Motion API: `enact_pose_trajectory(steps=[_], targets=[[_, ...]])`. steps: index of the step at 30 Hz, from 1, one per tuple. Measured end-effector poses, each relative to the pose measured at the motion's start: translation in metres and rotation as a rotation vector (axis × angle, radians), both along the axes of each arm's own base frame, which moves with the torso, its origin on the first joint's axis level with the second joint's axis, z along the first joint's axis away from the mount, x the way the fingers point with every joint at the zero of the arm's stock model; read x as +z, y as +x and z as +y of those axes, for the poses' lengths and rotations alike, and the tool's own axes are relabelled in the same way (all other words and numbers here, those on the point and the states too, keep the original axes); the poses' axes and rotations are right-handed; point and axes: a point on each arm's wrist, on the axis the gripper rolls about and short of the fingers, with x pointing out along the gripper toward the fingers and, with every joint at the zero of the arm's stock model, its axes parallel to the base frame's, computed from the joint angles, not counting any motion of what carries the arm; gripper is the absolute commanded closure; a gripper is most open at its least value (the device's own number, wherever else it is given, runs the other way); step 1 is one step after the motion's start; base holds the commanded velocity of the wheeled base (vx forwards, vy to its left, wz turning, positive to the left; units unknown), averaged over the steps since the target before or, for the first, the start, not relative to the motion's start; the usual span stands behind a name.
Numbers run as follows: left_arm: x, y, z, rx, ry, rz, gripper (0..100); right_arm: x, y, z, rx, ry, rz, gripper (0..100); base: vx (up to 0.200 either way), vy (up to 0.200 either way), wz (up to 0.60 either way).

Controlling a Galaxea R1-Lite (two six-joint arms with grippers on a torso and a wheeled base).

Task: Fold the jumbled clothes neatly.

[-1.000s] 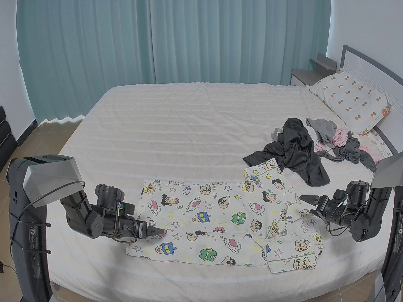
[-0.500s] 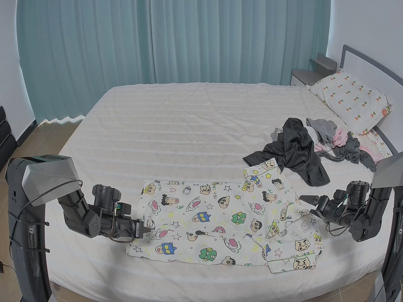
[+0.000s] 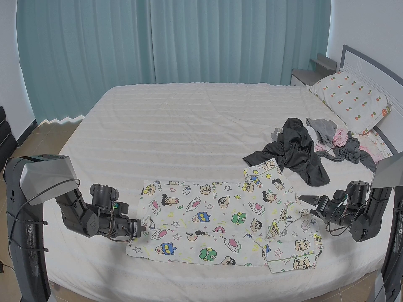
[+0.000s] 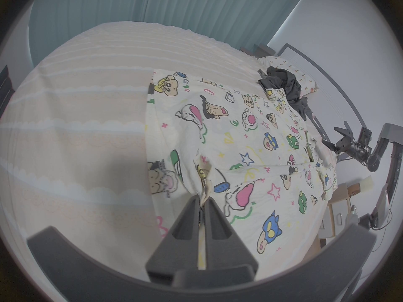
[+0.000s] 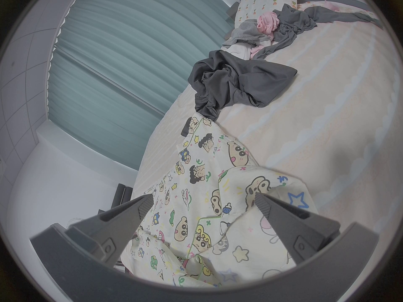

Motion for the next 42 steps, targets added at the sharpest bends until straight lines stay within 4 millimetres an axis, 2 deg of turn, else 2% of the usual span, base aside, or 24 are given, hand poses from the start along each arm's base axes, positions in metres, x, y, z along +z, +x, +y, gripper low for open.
enact_pose_trajectory(steps=[1, 2, 19, 25, 36, 42], targets=[[0.000, 0.000, 0.001, 0.004, 0.002, 0.000, 100, 0.000, 0.000, 0.000, 0.000, 0.000, 0.000, 0, 0.000, 0.000, 0.00], [0.000, 0.000, 0.001, 0.005, 0.003, 0.000, 0, 0.000, 0.000, 0.000, 0.000, 0.000, 0.000, 0, 0.000, 0.000, 0.00], [-0.003, -0.011, 0.002, -0.043, 0.032, 0.010, 0, 0.000, 0.000, 0.000, 0.000, 0.000, 0.001, 0, 0.000, 0.000, 0.00], [-0.003, -0.021, 0.006, -0.061, 0.081, 0.018, 0, 0.000, 0.000, 0.000, 0.000, 0.000, 0.001, 0, 0.000, 0.000, 0.00], [-0.003, -0.022, 0.019, 0.068, 0.238, 0.016, 0, 0.000, -0.001, 0.000, 0.001, -0.001, -0.005, 0, 0.000, 0.000, 0.00], [-0.006, -0.029, 0.021, 0.014, 0.322, 0.027, 0, 0.000, -0.001, 0.000, 0.001, -0.001, -0.005, 0, 0.000, 0.000, 0.00]])
